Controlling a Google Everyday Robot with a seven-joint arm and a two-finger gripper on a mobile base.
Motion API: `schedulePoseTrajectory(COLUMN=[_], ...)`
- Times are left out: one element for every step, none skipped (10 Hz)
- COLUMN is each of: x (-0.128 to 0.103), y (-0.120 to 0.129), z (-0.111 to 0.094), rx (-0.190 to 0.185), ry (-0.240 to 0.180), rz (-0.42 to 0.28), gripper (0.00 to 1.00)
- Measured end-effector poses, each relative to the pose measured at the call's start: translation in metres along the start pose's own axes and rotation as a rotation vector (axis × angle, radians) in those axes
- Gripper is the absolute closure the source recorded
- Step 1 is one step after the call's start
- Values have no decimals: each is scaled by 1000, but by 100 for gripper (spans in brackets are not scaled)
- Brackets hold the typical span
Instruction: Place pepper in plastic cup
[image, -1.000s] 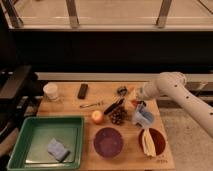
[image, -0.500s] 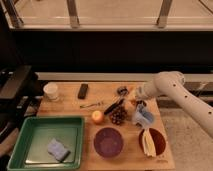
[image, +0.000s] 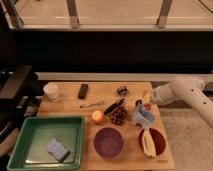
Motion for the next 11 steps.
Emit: schedulePoseTrajectory(x=[-13, -28, -37, -43, -48, -53, -57, -59, -62, -65, -67], y=[9, 19, 26, 30, 32, 36, 36, 33, 30, 28, 24], z=[-5, -8, -8, -5, 2, 5, 8, 12, 15, 17, 19], rx=[31, 79, 110, 122, 131, 143, 154, 168, 190, 217, 241], ry=[-19, -48, -72, -98, -117, -129, -139, -148, -153, -151, -147], rz=[-4, -13, -21, -28, -32, -33, -34, -40, -45, -47, -51], gripper=[100, 100, 100, 100, 100, 100, 100, 98, 92, 81, 71])
